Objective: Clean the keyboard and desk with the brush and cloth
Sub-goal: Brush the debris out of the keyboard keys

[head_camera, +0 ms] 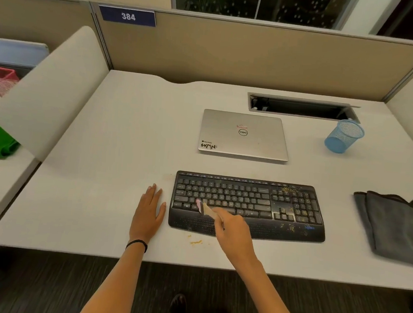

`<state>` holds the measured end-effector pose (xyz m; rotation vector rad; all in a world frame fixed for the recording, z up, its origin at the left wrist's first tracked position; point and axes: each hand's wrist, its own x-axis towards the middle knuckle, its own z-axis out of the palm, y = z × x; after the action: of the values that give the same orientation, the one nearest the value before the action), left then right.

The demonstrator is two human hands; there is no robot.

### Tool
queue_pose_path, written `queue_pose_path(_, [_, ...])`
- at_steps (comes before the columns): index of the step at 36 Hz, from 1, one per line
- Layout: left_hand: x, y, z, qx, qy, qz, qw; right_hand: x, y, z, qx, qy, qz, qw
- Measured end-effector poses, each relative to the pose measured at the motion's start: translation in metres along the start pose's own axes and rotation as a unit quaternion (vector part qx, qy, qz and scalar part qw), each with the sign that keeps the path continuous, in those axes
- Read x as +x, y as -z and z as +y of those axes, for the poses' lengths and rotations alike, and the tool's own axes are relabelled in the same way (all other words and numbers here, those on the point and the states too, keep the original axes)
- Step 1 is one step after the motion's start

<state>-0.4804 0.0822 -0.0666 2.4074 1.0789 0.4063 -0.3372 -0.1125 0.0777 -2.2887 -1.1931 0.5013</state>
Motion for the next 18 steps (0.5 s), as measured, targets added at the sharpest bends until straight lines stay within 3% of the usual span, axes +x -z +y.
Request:
queue_pose_path(13, [0.000, 0.000, 0.001, -0.002, 0.002, -0.001, 1.000, 0.012, 0.012, -0.005, -0.084, 0.011, -0.047, 0.995])
queue_pose_path(16, [0.001, 0.000, 0.001, -0.002, 0.004, 0.000, 1.000, 0.012, 0.012, -0.005, -0.112, 0.000, -0.086, 0.990])
queue_pose_path(18, [0.001, 0.001, 0.001, -0.003, 0.003, 0.002, 1.000, 0.009, 0.016, -0.008, -0.071, -0.005, -0.142, 0.987])
